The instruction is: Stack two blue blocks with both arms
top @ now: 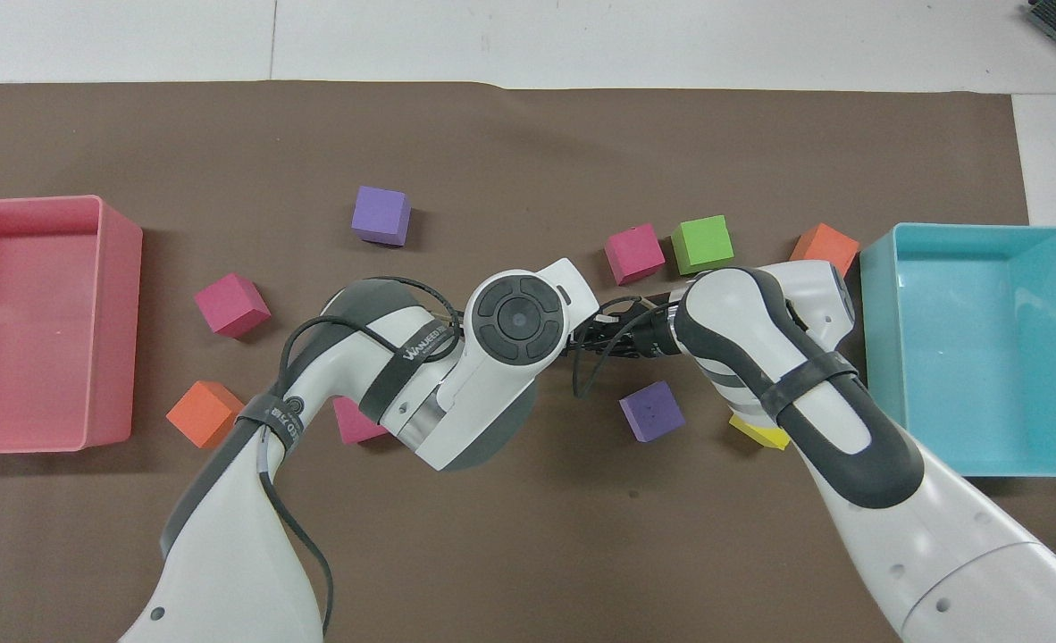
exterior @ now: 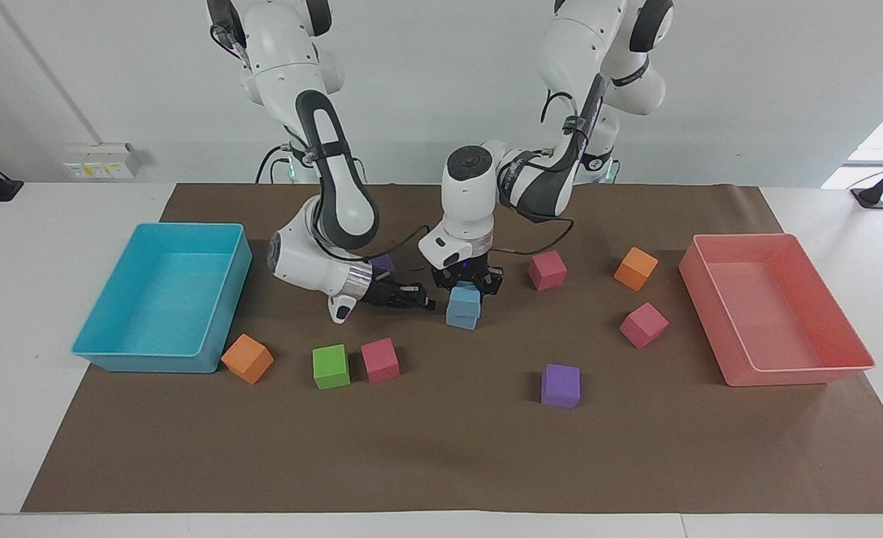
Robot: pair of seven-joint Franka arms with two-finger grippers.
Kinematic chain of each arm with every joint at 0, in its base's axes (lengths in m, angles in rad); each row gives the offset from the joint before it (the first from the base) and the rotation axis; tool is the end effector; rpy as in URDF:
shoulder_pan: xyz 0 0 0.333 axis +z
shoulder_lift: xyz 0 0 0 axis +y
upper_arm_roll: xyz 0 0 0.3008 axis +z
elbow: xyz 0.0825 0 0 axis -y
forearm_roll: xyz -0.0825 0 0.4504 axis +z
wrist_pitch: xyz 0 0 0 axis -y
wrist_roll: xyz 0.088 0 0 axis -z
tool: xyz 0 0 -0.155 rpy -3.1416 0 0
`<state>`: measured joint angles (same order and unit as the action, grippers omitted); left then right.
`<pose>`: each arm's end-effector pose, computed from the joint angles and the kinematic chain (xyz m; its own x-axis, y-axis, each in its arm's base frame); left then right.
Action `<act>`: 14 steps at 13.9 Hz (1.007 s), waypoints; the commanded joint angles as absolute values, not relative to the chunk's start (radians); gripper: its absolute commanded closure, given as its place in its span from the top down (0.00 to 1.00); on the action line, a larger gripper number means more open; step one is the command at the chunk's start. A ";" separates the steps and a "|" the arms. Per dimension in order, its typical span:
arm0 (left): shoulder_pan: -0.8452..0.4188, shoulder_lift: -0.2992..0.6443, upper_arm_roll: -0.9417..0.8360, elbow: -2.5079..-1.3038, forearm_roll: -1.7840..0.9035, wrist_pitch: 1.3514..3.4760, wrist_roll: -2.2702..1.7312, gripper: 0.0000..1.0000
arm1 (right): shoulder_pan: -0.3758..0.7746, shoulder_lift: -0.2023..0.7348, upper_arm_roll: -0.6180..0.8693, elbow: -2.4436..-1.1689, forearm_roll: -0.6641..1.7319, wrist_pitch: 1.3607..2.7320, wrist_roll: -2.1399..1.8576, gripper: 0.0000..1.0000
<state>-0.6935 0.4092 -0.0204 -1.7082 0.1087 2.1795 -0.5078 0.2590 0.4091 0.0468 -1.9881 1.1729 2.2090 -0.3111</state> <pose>0.5506 -0.4651 0.2636 0.9607 -0.2614 0.0934 -0.2582 -0.9650 -0.0449 0.6010 0.2601 0.1635 0.9661 -0.1181 -0.2294 -0.2517 -0.6266 -0.7376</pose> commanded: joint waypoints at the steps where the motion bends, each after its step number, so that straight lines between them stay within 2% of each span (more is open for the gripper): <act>1: -0.715 0.388 -0.003 -1.746 0.100 2.200 -0.511 0.23 | 0.255 0.411 0.052 -1.991 1.210 2.217 -0.357 0.00; 14: -0.704 0.367 -0.006 -1.776 0.094 2.235 -0.416 0.23 | 0.256 0.411 0.052 -1.991 1.210 2.217 -0.356 0.00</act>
<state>-0.6942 0.4021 -0.0192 -1.7244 0.1085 2.2060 -0.4426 0.2591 0.4091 0.0469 -1.9881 1.1729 2.2091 -0.3111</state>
